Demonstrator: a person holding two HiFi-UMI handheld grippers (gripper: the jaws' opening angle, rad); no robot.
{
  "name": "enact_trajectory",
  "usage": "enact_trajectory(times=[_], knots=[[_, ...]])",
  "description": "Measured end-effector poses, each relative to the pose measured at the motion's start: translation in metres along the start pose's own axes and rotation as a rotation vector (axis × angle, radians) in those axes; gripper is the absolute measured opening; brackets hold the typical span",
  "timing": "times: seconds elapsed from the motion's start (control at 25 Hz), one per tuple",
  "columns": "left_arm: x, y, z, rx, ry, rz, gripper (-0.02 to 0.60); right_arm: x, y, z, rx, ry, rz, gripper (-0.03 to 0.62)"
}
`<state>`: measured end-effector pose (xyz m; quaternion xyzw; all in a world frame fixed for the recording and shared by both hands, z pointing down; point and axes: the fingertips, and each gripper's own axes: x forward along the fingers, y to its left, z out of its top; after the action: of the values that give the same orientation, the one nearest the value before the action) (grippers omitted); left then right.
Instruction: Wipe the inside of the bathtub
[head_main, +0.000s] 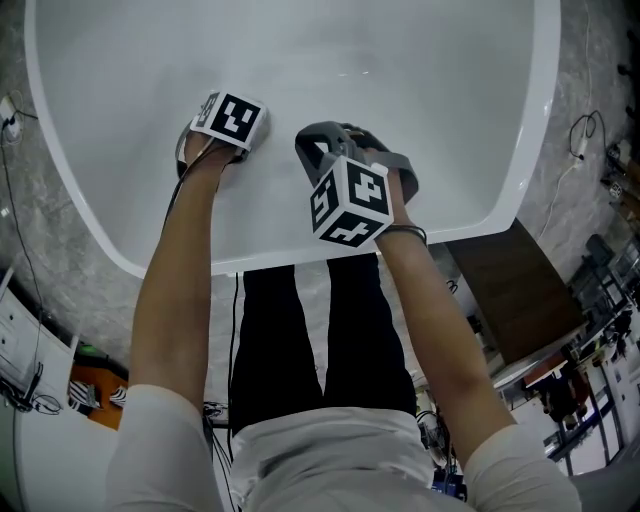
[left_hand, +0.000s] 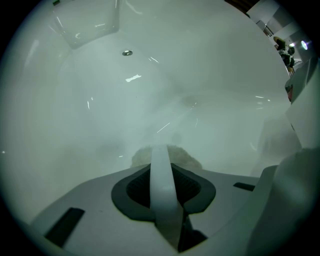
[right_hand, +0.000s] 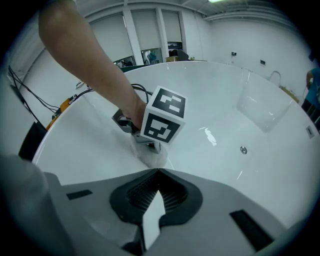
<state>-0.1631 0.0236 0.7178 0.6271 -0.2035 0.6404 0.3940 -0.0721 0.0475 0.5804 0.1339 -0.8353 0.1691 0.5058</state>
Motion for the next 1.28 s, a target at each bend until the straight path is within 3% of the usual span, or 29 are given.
enact_trajectory(times=[1.28], knots=[[0.01, -0.158, 0.123, 0.128, -0.135, -0.116, 0.094, -0.063, -0.035, -0.106, 0.078, 0.025, -0.078, 0.018]])
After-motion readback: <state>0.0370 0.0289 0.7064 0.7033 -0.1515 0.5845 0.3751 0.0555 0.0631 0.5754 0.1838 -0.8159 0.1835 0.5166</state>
